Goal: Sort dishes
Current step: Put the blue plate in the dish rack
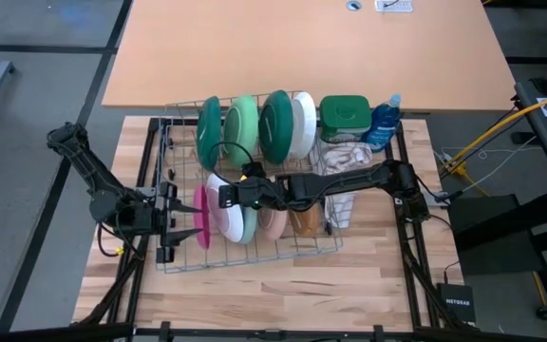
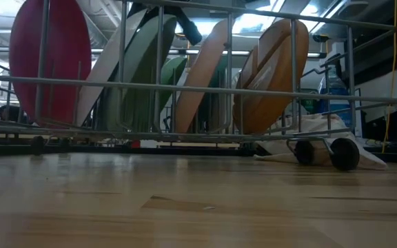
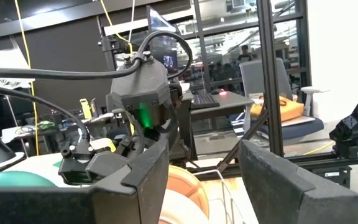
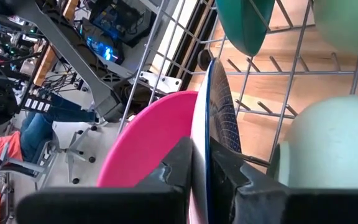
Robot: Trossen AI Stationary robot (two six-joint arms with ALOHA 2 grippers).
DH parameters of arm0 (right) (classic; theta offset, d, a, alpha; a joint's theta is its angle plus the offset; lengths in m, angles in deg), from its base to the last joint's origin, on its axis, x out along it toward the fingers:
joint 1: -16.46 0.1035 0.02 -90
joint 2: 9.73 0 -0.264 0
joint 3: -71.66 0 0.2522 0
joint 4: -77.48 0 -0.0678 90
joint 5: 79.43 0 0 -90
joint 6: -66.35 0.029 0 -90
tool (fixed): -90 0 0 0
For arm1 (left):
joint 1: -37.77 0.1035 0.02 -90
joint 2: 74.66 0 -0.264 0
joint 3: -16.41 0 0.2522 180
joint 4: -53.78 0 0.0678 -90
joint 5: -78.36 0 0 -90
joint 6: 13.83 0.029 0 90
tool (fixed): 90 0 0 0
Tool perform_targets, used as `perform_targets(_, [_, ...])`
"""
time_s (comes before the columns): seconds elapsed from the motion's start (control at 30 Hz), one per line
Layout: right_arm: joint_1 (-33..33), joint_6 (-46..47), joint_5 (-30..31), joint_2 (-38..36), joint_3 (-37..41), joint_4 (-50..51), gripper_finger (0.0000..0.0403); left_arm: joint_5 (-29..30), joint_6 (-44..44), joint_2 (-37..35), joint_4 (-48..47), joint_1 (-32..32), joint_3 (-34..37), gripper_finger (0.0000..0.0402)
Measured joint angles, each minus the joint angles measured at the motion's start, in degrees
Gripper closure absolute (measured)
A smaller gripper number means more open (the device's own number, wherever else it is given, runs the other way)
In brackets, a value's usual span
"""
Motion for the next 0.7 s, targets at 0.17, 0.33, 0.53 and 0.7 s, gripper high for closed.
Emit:
perform_targets(0.17, [-0.2, 0.0, -0.7, 0.0, 0.0, 0.4, 0.0368, 0.0, -0.6, 0.0, 0.0, 0.0, 0.0, 0.0218])
perform_targets(0.33, [-0.6, -0.1, -2.5, 0.0, 0.0, 0.4, 0.0368, 0.0, -0.8, 0.0, 0.0, 0.0, 0.0, 0.0218])
perform_targets(0.53, [-1.1, -0.1, -5.1, 0.0, 0.0, 0.4, 0.0368, 0.0, -1.1, 0.0, -0.2, 0.0, 0.0, 0.0218])
perform_targets(0.7, [-1.1, -0.2, -8.3, -0.1, 0.0, 0.3, 0.0368, 0.0, -1.5, 0.0, -0.2, 0.0, 0.0, 0.0218])
